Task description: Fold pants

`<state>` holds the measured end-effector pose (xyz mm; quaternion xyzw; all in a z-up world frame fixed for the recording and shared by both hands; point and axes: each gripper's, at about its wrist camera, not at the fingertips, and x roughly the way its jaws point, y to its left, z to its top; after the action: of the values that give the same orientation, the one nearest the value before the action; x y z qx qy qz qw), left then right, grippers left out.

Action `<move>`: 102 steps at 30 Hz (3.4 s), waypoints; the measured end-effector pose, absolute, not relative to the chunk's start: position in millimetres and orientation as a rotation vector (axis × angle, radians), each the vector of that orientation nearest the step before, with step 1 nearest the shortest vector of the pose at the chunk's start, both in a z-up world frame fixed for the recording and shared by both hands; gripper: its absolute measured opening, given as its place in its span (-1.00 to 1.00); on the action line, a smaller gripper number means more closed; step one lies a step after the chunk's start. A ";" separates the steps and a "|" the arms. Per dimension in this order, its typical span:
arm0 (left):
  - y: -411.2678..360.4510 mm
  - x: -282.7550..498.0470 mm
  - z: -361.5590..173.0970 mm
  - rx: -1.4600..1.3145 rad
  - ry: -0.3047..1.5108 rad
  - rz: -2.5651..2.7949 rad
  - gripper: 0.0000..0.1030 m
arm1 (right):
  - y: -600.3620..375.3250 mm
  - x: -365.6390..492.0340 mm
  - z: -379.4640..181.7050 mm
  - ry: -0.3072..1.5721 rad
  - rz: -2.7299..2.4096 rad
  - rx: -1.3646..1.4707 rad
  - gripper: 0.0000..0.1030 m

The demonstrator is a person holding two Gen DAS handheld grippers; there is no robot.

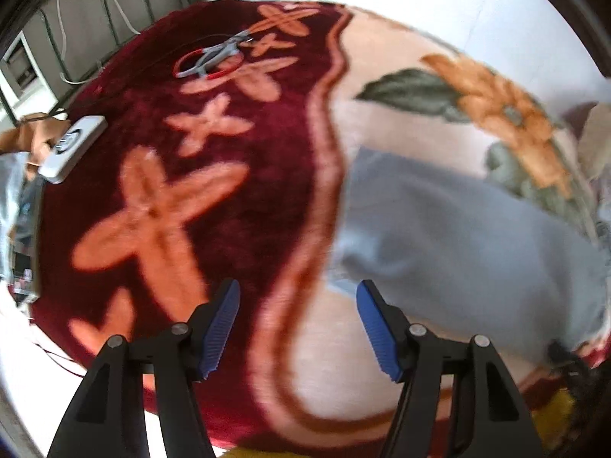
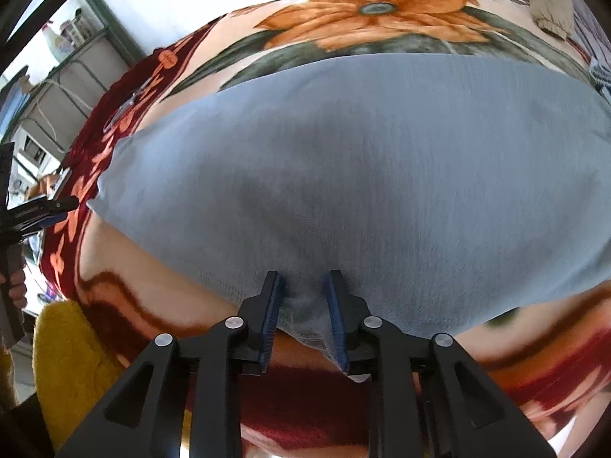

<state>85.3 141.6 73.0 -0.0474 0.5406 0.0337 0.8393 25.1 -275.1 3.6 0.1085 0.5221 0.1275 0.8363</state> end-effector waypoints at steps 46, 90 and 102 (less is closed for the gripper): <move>126.4 97.6 29.8 -0.205 1.143 0.024 0.45 | -251.2 -6.1 47.7 0.997 0.183 0.037 0.46; 10.6 85.2 143.1 -0.259 0.849 -0.484 -0.78 | -309.9 -35.7 76.2 0.836 0.156 0.266 0.36; -88.0 89.0 77.6 -0.091 1.048 -0.551 -0.78 | -324.5 -40.3 60.0 0.878 0.129 0.259 0.36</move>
<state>89.0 -88.0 77.6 -0.0430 0.4936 -0.2596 0.8289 -40.3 -324.5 60.0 0.1249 0.4235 0.0624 0.8951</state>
